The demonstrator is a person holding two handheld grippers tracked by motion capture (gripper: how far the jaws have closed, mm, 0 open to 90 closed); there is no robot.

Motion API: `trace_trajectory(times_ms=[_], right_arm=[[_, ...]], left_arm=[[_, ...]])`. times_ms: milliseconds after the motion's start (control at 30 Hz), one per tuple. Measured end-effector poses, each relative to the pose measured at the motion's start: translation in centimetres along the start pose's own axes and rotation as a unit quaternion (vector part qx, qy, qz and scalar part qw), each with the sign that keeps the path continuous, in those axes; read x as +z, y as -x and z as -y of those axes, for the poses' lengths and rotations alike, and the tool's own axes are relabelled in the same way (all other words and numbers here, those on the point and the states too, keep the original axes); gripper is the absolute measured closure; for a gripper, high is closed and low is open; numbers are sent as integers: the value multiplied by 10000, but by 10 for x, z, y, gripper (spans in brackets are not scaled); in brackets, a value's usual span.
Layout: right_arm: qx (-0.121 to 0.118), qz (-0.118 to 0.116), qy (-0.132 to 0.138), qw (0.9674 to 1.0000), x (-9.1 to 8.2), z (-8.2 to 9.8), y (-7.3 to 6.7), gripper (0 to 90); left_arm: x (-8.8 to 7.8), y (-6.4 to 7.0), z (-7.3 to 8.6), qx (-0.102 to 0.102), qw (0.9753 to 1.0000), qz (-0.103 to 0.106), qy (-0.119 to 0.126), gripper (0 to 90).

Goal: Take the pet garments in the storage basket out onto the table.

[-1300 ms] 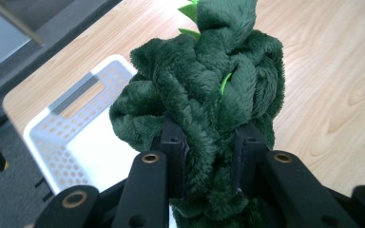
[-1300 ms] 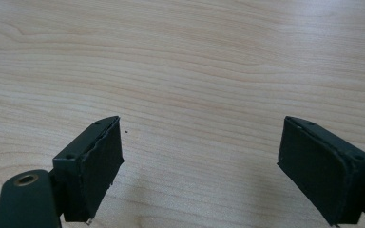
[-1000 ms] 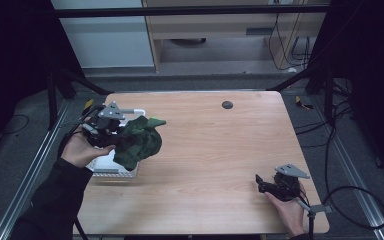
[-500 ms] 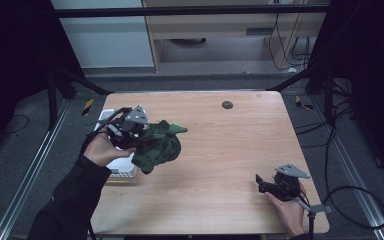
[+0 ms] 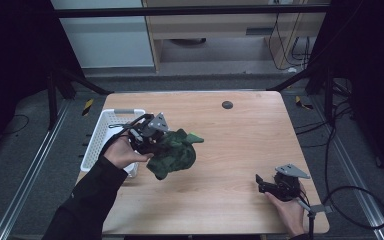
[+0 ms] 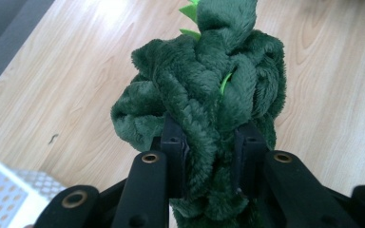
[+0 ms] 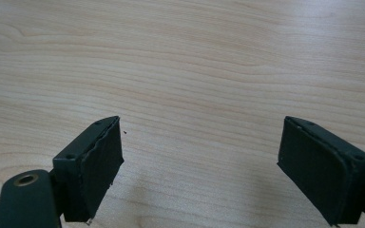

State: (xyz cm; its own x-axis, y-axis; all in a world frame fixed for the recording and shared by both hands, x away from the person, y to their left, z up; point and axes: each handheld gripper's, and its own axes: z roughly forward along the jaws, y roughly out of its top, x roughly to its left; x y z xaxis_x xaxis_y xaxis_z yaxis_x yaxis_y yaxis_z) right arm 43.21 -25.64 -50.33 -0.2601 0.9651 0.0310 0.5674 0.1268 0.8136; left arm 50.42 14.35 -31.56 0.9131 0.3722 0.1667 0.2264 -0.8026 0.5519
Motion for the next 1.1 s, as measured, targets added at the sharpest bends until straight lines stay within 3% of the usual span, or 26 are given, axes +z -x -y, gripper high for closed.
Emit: trace_trajectory(times_ms=[433,733,1100], right_arm=[[-2,-7,2,10000,0,0,0,147],[9,-9,3,10000,0,0,0,147],[3,-3,7,10000,0,0,0,147]], left_arm=[[25,10,-18,250,9995,186,-11,706],[47,16,-28,454,9984,300,-173,705],[69,18,-34,527,9974,387,-308,705]])
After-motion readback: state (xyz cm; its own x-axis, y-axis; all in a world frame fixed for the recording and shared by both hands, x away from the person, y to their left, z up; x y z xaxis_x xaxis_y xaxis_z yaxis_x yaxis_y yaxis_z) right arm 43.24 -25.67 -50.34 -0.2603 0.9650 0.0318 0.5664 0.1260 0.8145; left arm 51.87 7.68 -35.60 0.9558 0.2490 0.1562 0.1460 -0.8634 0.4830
